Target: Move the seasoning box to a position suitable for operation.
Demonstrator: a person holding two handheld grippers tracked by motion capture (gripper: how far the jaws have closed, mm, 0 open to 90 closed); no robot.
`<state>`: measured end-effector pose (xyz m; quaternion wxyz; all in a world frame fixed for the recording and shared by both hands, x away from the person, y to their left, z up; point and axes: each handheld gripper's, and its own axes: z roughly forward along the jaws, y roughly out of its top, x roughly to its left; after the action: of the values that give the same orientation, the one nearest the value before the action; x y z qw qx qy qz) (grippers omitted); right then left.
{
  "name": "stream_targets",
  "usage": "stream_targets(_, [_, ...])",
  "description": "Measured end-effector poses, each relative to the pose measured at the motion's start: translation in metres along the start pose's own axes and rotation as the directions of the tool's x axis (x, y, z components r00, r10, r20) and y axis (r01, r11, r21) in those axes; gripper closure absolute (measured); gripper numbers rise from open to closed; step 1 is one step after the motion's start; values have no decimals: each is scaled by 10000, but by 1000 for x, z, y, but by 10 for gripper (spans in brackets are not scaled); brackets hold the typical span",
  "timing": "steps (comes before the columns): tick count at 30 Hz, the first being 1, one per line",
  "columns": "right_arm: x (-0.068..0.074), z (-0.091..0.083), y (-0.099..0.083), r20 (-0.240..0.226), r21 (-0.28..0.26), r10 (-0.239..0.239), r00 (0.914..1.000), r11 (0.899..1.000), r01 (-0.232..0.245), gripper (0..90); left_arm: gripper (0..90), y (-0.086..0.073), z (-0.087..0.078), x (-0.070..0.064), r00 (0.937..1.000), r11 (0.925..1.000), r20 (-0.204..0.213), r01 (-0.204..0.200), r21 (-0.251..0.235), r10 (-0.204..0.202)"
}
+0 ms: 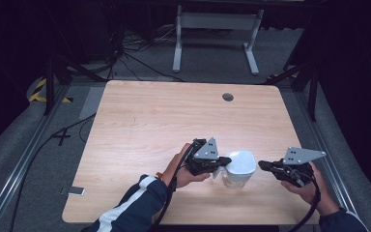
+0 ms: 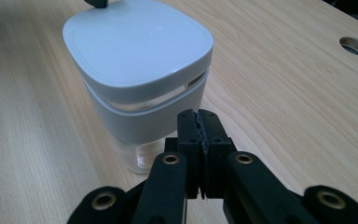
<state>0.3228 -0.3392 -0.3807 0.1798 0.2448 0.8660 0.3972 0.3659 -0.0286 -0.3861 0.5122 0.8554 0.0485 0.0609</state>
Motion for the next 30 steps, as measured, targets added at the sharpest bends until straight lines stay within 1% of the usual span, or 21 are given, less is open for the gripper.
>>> stream_targets(1, [0, 0, 0, 1, 12, -28, 10000, 10000, 28, 886, 898, 0, 0, 0, 10000, 10000, 4, 86, -2, -86])
stream_targets(3, [0, 0, 1, -38, -3, -36, 10000, 10000, 36, 885, 898, -1, -1, 0, 10000, 10000, -59, 16, 40, -16])
stream_targets(4, [1, 1, 1, -10, 13, -37, 10000, 10000, 37, 886, 898, -2, -1, -1, 9999, 9999, -72, 124, 95, -123])
stream_targets(5, [2, 1, 2, -16, -14, -60, 10000, 10000, 59, 886, 897, -2, 0, 0, 9999, 9999, -104, 31, 131, -30])
stream_targets(6, [2, 1, 3, -27, -31, -98, 9999, 9999, 98, 886, 895, -3, 0, 0, 9999, 9998, -123, 45, 177, -43])
stream_targets(7, [2, 0, 4, -30, -74, -91, 10000, 9999, 90, 886, 893, -3, 1, 0, 9999, 9997, -99, -27, 231, 29])
stream_targets(8, [3, 0, 5, -24, -125, -131, 9999, 9998, 131, 886, 888, -4, 3, -1, 9999, 9993, -152, -12, 368, 18])
stream_targets(9, [3, 0, 5, -24, -125, -131, 9999, 9998, 131, 886, 883, -4, 3, -1, 9999, 9993, -152, -12, 368, 18])
stream_targets(10, [4, 0, 7, 23, -194, -194, 9998, 9996, 195, 886, 883, -4, 6, -2, 9998, 9987, -148, -150, 487, 158])
stream_targets(11, [5, -1, 9, 3, -230, -251, 9997, 9994, 251, 886, 879, -4, 6, -2, 9995, 9983, -100, -296, 506, 301])
stream_targets(12, [6, -1, 10, 31, -276, -265, 9996, 9993, 266, 888, 877, -4, 7, -3, 9997, 9987, -126, -204, 460, 210])
stream_targets(15, [9, -3, 18, 93, -530, -351, 9993, 9980, 355, 887, 869, -4, 7, -3, 9998, 9988, -127, -169, 453, 175])
stream_targets(17, [13, -3, 25, 234, -629, -603, 9979, 9961, 616, 887, 866, -4, 7, -2, 9997, 9986, -115, -220, 473, 225])
stream_targets(20, [20, -4, 35, 60, -927, -878, 9961, 9918, 880, 887, 863, -5, 7, -2, 9996, 9985, -149, -226, 502, 234])
stream_targets(21, [22, -4, 37, 33, -978, -904, 9959, 9911, 903, 887, 856, -5, 6, -2, 9997, 9986, -181, -140, 518, 150])
stream_targets(23, [26, -3, 41, -26, -1029, -964, 9953, 9901, 956, 887, 850, -6, 4, -2, 9984, 9964, -386, -373, 758, 403])
stream_targets(24, [28, -3, 43, -2, -1025, -1105, 9939, 9886, 1099, 887, 847, -6, 1, -3, 9979, 9958, -462, -426, 806, 464])
stream_targets(25, [30, -3, 45, -56, -1049, -1090, 9940, 9886, 1079, 887, 845, -7, -2, -5, 9970, 9957, -627, -392, 840, 446])
stream_targets(26, [31, -2, 47, -54, -1119, -1128, 9936, 9874, 1115, 887, 840, -9, -6, -5, 9955, 9944, -754, -506, 932, 577])
stream_targets(29, [33, -1, 52, -121, -1213, -1208, 9926, 9855, 1185, 887, 834, -17, -19, -4, 9926, 9916, -1081, -415, 1225, 549])
stream_targets(30, [33, 0, 53, -105, -1208, -1221, 9925, 9854, 1200, 887, 830, -21, -23, -4, 9922, 9905, -1129, -384, 1319, 535])
